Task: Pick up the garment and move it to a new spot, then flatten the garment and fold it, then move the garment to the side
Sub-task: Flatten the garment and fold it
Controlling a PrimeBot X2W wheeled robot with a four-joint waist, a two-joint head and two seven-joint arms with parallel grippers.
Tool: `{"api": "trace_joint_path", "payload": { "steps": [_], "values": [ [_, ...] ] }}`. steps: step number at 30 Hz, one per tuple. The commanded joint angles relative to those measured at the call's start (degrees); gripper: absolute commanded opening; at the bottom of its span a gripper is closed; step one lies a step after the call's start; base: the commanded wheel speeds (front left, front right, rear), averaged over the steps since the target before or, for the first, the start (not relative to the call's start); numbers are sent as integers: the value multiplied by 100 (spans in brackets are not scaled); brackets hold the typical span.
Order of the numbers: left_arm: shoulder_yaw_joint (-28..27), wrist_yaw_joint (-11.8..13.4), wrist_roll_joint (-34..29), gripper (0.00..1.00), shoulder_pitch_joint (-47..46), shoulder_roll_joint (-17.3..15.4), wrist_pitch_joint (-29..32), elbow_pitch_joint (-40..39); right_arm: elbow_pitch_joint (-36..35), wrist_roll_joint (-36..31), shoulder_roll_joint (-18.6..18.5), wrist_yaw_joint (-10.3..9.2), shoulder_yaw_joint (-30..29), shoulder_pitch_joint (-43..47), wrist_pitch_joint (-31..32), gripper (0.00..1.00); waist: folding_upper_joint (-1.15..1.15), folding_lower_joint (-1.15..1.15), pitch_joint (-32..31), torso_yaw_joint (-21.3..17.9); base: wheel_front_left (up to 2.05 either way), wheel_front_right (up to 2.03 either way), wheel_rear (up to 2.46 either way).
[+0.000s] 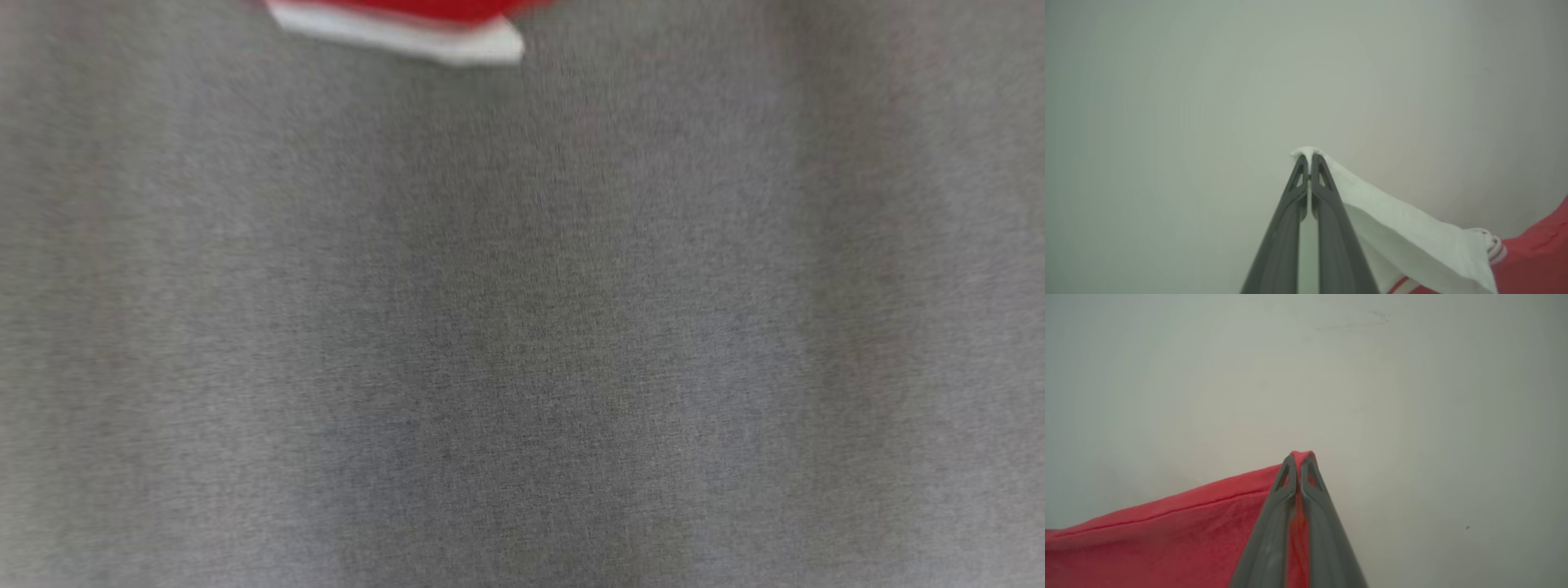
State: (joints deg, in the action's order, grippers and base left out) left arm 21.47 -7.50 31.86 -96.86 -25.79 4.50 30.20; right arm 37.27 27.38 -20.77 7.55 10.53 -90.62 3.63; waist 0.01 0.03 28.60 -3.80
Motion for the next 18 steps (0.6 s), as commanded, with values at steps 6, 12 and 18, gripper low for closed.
{"api": "trace_joint_path", "payload": {
  "steps": [6, 12, 18],
  "values": [
    [385, 8, -123, 0, -1496, 93, -281, 901, 769, -121, 52, -14, 35, -1314, -4, 0, -1, -3, 785, -112, 0, 0, 0],
    [740, 9, -262, 0, -2239, 105, -568, 1562, 1425, -156, 89, -14, 131, -1895, -199, 0, -1, -3, 847, -84, 0, 0, 0],
    [1008, 9, -68, 0, -2556, 204, -800, 1920, 1800, -74, 53, -14, 360, -2086, -372, 0, -1, -3, 863, -18, 0, 0, 0]
  ]
}}
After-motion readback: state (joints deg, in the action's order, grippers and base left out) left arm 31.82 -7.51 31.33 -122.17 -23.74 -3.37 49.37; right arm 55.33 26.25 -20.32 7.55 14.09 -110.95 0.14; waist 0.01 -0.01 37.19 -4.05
